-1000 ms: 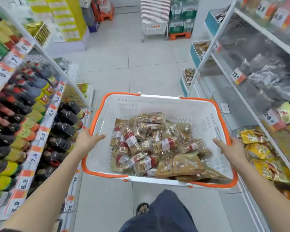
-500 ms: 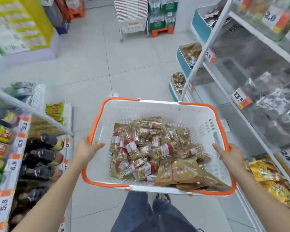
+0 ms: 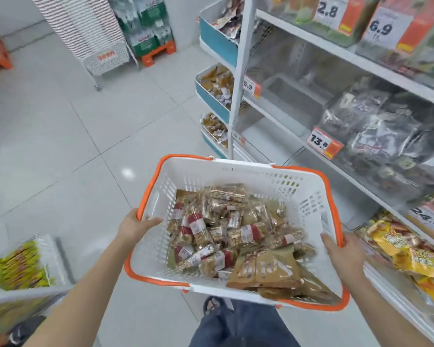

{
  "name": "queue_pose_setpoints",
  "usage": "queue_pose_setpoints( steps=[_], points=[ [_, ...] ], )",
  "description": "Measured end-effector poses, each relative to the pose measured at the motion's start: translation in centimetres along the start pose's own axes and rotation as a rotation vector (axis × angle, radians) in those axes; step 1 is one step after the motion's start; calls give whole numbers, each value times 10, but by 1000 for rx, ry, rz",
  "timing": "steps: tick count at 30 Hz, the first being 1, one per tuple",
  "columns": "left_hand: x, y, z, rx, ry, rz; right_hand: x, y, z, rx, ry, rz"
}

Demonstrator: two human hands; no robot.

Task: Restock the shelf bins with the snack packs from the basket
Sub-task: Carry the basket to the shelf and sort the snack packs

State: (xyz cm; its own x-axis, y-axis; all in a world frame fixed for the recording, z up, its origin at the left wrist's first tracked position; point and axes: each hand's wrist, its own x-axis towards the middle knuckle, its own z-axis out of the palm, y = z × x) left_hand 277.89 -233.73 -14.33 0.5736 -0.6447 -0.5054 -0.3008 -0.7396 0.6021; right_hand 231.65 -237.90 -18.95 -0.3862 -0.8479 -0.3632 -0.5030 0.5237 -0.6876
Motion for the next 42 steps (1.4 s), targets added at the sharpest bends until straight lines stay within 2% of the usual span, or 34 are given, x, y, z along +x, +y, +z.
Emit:
queue_pose_setpoints(
  steps=[9, 13, 19, 27, 30, 35, 37, 42],
  points=[
    [56, 94, 50, 152, -67, 41, 53, 1, -4, 27, 10, 212],
    [72, 128, 64, 171, -118, 76, 65, 1, -10, 25, -18, 245],
    [112, 167, 85, 141, -192, 75, 60, 8, -6, 36, -42, 392],
    [197, 198, 137, 216, -379, 100, 25, 13, 51, 161, 145, 644],
    [239, 199, 159, 281, -453, 115, 23, 16, 81, 180, 221, 696],
    [306, 184, 180, 458, -579, 90, 32, 26, 130, 134, 235, 813],
    [322, 175, 192, 475, -595, 63, 38, 33, 151, 129, 259, 854],
    [366, 136, 237, 554, -570, 119, 59, 61, 206, 165, 348, 907]
  ],
)
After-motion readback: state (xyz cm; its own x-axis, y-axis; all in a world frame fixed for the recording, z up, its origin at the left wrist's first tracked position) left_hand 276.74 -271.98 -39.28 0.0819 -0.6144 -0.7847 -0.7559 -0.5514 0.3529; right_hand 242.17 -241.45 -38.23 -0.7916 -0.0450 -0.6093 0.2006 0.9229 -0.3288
